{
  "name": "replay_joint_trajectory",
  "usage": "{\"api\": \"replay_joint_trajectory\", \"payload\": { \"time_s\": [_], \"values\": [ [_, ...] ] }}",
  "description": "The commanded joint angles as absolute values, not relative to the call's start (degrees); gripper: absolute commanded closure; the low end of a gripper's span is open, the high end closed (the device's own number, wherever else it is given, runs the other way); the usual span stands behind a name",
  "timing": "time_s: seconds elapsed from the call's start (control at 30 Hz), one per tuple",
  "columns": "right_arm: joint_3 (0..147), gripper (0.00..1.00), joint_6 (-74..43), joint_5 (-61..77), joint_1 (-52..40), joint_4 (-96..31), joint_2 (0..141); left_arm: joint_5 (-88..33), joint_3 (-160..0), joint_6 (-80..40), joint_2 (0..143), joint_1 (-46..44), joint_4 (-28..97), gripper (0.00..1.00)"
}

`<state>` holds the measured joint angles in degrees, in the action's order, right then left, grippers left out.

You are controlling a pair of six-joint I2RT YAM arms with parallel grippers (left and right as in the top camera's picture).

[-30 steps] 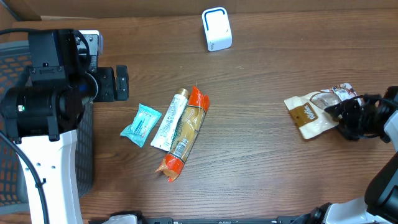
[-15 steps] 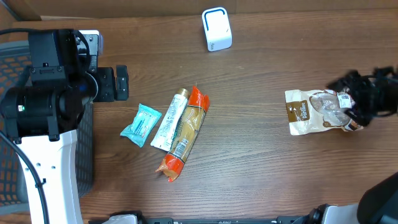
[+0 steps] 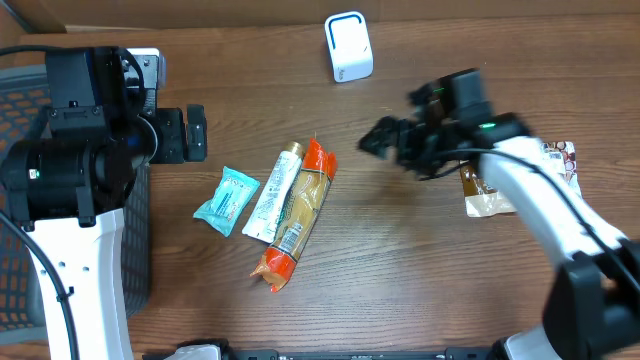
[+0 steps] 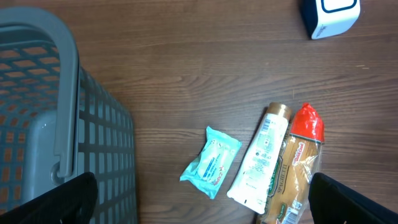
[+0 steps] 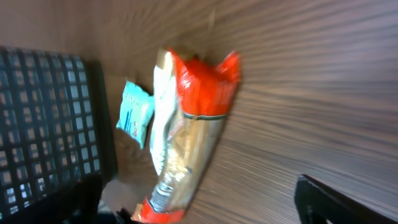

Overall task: Scan the item barcode
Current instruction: 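Move the right gripper to the pasta package and grasp it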

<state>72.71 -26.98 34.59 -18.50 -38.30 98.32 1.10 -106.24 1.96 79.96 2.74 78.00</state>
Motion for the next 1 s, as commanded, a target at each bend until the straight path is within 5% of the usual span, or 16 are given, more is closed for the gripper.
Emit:
{"api": "replay_joint_trajectory", "payload": {
  "time_s": [0.0,0.7,0.97],
  "values": [
    [72.03,0.08,-33.93,34.26,-23.22,-34.81,102.87,1.48,-106.61,3.01,80.36,2.98,77.80,0.00],
    [72.01,0.38,-46.15,24.82,-39.97,-22.61,117.82,1.48,-106.61,3.03,80.36,2.98,77.80,0.00],
    [72.07,0.76,-41.60,24.01,-39.92,-23.62,118.08,1.48,-106.61,3.01,80.36,2.98,77.80,0.01]
  ]
}}
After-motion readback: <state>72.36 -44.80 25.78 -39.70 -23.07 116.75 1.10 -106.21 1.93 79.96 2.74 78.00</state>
